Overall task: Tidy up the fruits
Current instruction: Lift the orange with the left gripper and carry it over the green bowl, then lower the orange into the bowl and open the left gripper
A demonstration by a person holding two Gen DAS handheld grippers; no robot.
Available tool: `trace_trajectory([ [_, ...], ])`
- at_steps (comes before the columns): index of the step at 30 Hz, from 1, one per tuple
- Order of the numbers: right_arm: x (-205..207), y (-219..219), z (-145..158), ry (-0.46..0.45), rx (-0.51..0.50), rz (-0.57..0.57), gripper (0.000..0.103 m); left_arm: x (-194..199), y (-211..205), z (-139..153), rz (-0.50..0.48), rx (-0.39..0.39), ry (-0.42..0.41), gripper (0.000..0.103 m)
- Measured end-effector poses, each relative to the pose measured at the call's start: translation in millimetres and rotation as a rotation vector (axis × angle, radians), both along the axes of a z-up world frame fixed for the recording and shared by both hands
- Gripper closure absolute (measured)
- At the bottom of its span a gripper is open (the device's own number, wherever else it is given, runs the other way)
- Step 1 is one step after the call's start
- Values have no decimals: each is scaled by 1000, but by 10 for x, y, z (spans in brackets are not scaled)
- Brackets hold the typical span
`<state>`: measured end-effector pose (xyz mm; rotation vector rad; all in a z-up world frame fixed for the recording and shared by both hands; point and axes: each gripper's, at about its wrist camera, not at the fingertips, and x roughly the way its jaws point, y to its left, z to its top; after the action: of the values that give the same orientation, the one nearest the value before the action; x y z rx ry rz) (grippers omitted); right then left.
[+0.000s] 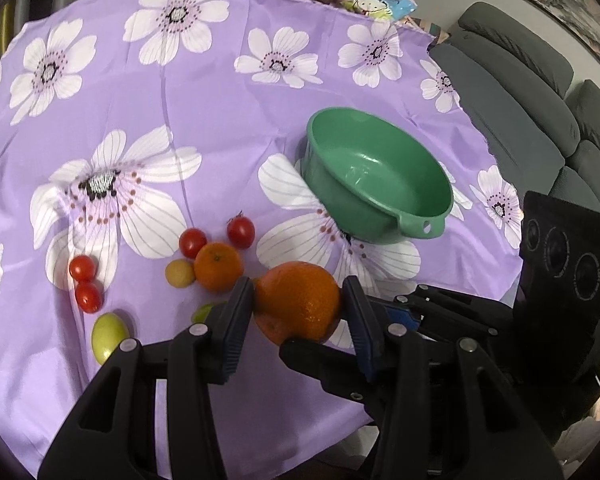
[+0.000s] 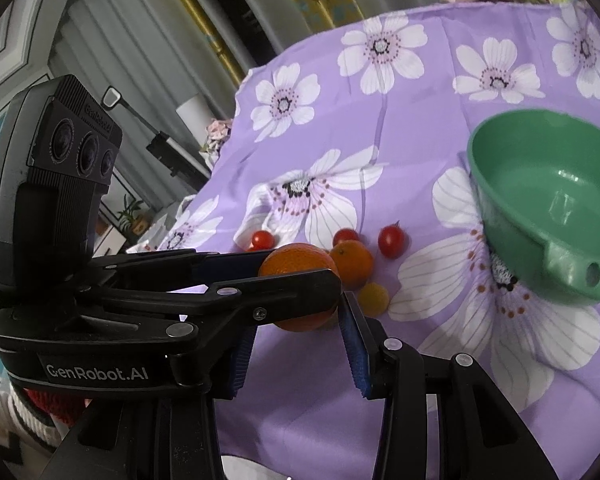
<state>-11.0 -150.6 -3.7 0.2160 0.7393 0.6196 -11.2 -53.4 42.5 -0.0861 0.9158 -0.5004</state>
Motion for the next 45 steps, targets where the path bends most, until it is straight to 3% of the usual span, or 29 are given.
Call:
trace_trajectory([
  [17, 16, -186, 164, -78, 15, -51, 60, 96, -225, 199, -50, 29, -76, 58],
  [33, 260, -681, 298, -120, -1, -213, 60, 592, -784, 335, -191, -6, -124, 58],
  [45, 569, -990, 230, -82, -33, -314, 61, 1012, -1127, 188, -226, -7, -72, 58],
])
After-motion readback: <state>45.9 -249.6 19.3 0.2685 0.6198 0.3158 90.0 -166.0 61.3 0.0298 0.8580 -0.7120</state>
